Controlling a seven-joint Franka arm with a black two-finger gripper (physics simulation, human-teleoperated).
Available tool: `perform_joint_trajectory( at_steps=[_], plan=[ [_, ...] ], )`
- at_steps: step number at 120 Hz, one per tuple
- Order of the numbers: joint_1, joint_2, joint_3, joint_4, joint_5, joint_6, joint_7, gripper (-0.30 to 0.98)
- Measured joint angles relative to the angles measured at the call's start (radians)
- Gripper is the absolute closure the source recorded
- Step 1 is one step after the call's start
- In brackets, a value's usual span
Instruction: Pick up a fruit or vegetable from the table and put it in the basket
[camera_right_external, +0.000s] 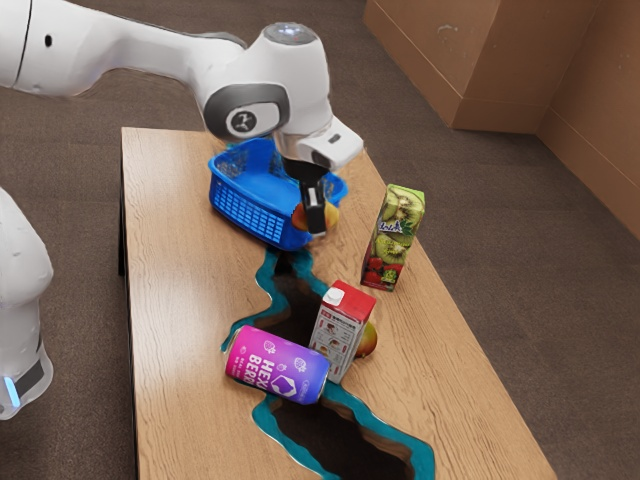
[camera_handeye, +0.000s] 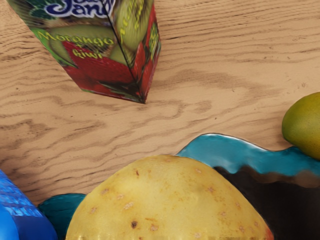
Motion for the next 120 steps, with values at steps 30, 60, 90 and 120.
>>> perform_joint_trajectory(
  at_steps=[30, 60, 90, 120],
  plan=[
    [0.335, -0.022, 0.003, 0.023, 0.017, -0.008, 0.022, 0.36],
    [0.404, 0.106, -0.002, 0.112, 0.02, -0.008, 0.063, 0.37],
    [0.389, 0.016, -0.007, 0.021, -0.002, -0.006, 0.083, 0.37],
    [0.427, -0.048, -0.01, -0.044, -0.048, -0.006, 0.091, 0.37]
  ],
)
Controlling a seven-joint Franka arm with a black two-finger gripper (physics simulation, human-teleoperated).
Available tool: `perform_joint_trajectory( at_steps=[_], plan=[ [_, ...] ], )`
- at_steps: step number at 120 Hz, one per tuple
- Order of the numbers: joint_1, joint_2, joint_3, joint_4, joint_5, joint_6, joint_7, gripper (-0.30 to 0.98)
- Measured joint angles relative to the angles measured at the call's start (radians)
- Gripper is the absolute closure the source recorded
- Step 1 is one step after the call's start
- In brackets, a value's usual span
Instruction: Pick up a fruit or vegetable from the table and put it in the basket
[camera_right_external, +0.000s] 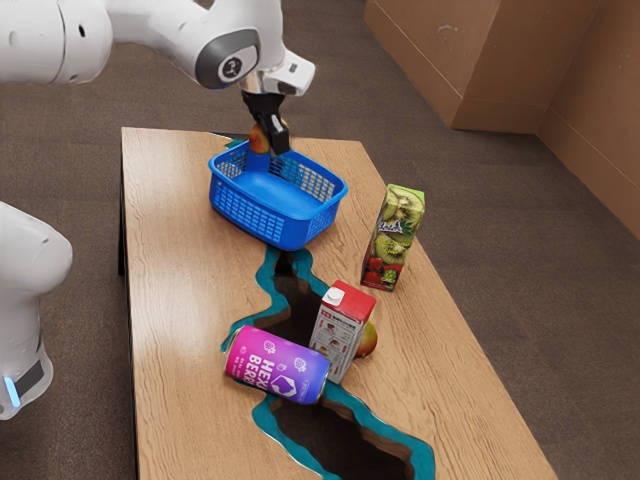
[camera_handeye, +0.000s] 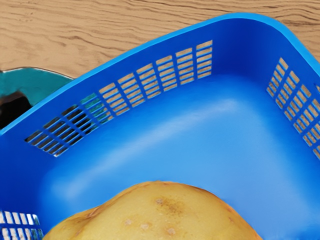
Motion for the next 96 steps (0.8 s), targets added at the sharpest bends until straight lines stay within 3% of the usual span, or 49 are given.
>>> perform_joint_trajectory(
  at_steps=[24, 40, 61, 68, 73, 78, 84, 90, 96],
  plan=[
    [0.028, 0.004, -0.025, -0.001, -0.017, 0.001, 0.005, 0.37],
    [0.037, -0.002, -0.049, 0.005, -0.023, -0.001, 0.012, 0.15],
    [0.054, 0.004, -0.077, 0.04, -0.037, 0.011, 0.017, 0.04],
    [0.071, 0.106, -0.214, 0.167, -0.101, 0.056, -0.062, 0.03],
    [0.036, 0.254, -0.326, 0.357, -0.02, 0.024, -0.221, 0.02],
    [-0.028, 0.401, -0.376, 0.6, 0.059, -0.08, -0.391, 0.02],
    [-0.156, 0.493, -0.308, 0.79, 0.126, -0.209, -0.583, 0.01],
    [-0.446, 0.563, -0.046, 0.895, 0.176, -0.313, -0.76, 0.01],
    [-0.632, 0.596, 0.147, 0.941, 0.211, -0.394, -0.923, 0.01]
  ],
)
